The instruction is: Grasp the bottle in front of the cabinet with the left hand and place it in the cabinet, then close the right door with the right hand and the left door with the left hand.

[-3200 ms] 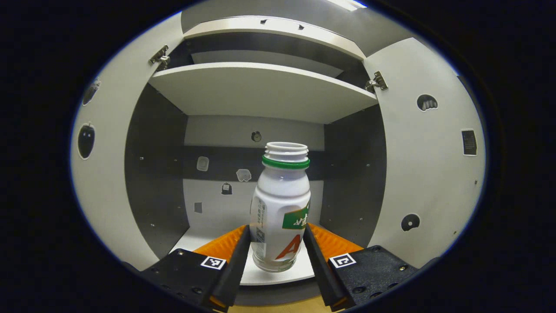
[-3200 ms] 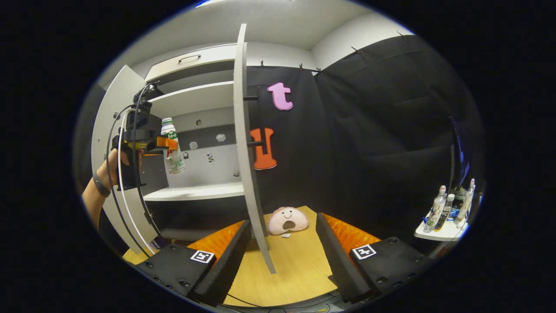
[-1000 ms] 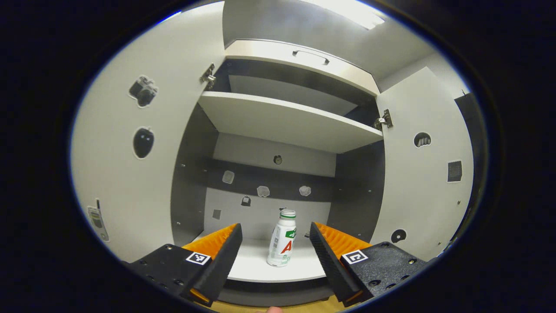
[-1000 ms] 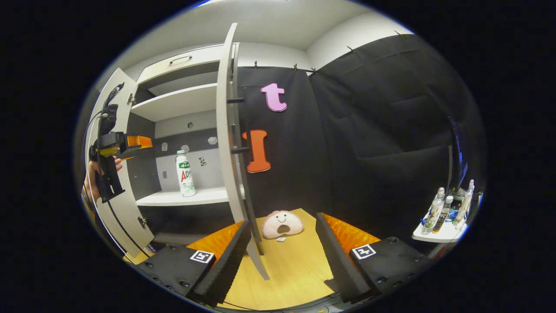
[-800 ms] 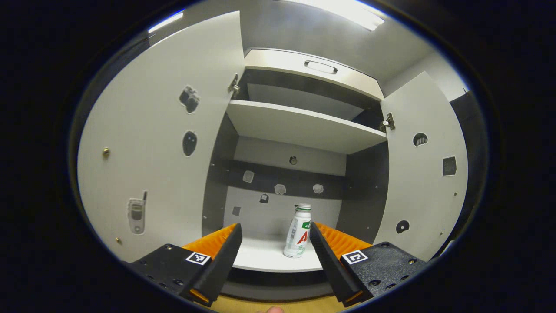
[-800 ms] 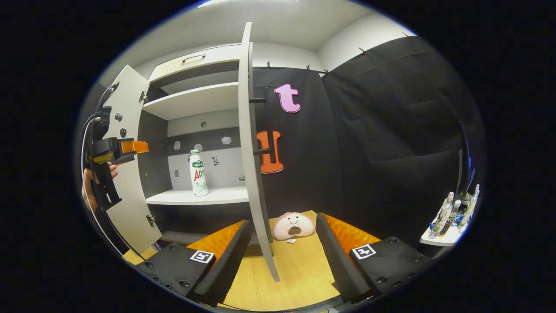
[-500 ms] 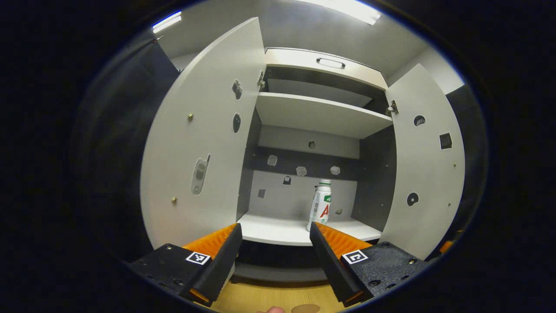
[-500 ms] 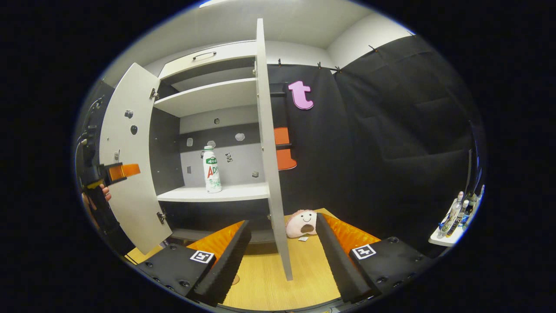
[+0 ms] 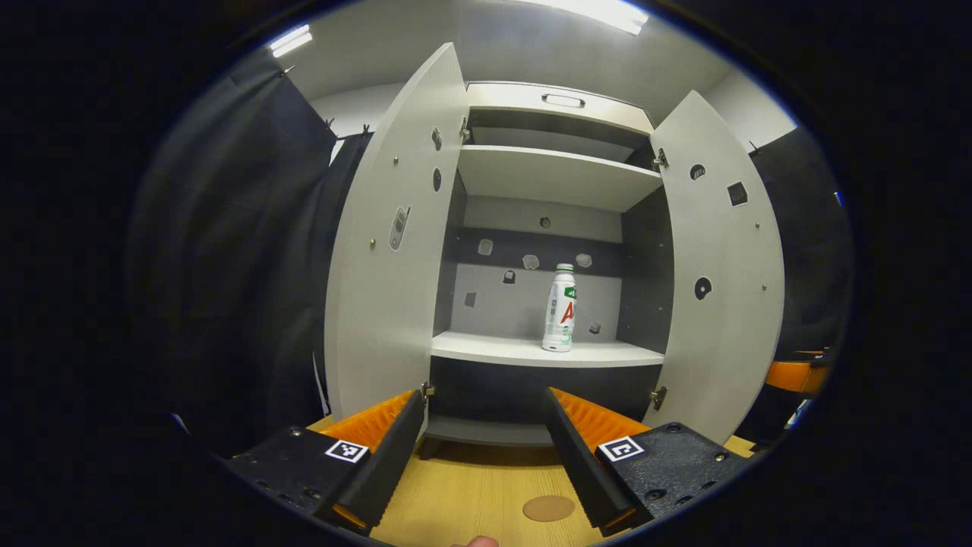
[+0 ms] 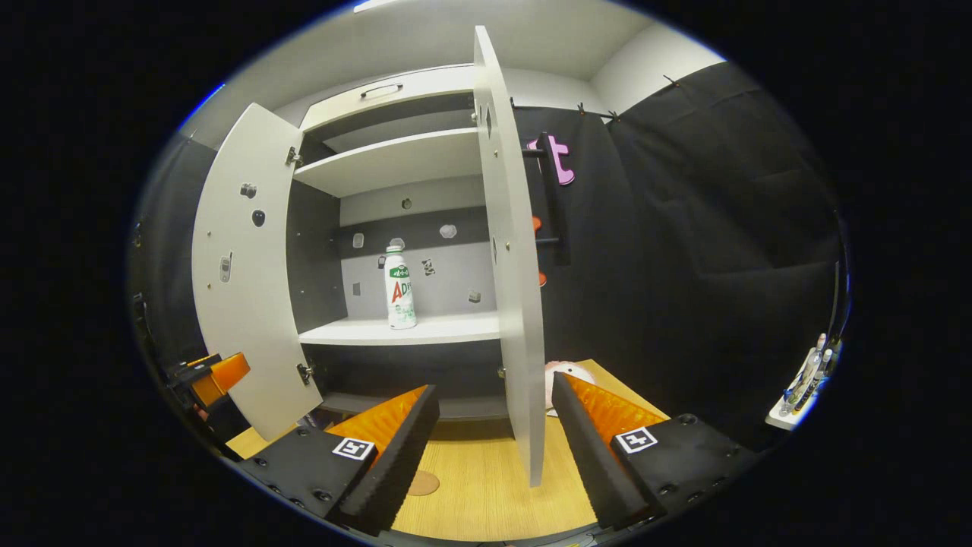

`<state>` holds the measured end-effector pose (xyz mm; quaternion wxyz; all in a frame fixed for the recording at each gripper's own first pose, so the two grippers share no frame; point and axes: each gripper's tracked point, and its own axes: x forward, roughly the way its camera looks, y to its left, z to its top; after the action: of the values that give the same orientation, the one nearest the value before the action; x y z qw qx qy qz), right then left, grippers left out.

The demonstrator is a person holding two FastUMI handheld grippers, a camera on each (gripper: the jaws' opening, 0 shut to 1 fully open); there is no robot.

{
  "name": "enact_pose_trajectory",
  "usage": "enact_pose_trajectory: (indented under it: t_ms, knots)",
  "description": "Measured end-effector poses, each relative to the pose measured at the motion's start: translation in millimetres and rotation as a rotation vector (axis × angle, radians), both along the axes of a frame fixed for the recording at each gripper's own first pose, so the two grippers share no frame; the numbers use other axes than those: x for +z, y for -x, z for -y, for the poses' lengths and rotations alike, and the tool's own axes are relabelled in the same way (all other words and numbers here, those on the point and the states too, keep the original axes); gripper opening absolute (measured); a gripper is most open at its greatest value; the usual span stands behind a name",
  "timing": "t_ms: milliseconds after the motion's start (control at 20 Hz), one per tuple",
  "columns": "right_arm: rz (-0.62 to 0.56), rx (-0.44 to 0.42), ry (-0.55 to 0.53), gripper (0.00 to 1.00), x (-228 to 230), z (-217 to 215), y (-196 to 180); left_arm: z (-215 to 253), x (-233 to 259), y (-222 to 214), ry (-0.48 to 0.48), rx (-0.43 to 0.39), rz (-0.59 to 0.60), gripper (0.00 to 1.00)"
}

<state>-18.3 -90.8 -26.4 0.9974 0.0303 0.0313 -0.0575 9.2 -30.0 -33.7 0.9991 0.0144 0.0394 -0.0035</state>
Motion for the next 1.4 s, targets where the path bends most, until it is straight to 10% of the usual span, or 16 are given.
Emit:
enact_pose_trajectory:
  t_ms: [800, 1400]
  knots:
    - [0.297, -0.207, 0.097, 0.98, 192, 142, -17, 21, 4, 4, 0.043, -0.057, -0.02, 0.95]
    - [0.261, -0.165, 0.122, 0.97, 189, 140, -61, -3, 8, 9, 0.021, 0.025, 0.0, 0.95]
